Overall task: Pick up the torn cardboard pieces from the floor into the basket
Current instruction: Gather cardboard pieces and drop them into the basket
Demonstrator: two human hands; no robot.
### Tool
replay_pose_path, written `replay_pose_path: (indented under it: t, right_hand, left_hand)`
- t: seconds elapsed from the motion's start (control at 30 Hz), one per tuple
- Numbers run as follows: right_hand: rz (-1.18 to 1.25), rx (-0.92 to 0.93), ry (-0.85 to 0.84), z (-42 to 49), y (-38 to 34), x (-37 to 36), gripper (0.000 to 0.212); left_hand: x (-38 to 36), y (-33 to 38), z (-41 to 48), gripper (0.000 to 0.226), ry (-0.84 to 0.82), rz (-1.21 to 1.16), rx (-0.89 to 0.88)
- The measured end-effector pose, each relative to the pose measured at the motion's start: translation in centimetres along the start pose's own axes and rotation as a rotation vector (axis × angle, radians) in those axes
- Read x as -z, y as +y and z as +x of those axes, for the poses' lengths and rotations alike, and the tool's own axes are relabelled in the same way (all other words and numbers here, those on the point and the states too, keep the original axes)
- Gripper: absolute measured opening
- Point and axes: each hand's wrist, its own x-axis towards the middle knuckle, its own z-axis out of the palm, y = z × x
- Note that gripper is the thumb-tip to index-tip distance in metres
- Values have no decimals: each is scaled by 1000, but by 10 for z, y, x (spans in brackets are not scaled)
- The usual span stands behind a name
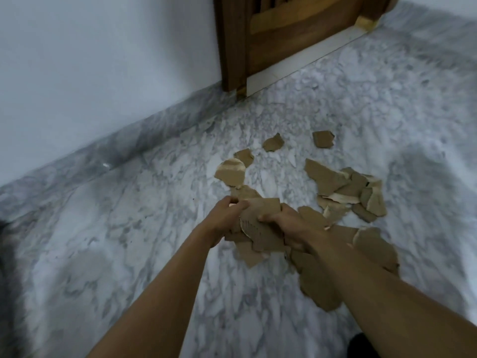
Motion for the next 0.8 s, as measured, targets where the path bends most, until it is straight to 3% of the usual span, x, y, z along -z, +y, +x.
replay_pose_path:
  t: [0.1, 0.23, 0.3, 0.5, 0.7, 0.8]
  right_hand:
    - [4, 35, 124, -24, -1, 14, 61]
    - [37, 121, 220, -81, -17, 46, 43]
    - [97, 163, 291, -115, -24, 66, 45]
    - [238, 251, 436, -197, -57, 126, 60]
    - [310, 285, 440, -255, -49, 238, 20]
    - [304, 293, 462, -290, -29, 321, 27]
  left_hand:
    - [-14, 7, -5, 36, -53, 65, -99]
    - [-42, 47, -25, 52, -159, 137, -169]
    - [-61, 76, -37, 57, -224, 174, -231]
    - [-140, 160, -73, 43, -284, 273, -429]
    - [-259, 202, -106, 33, -283, 304, -499]
    - [-344, 218, -124, 40, -345, 296, -496]
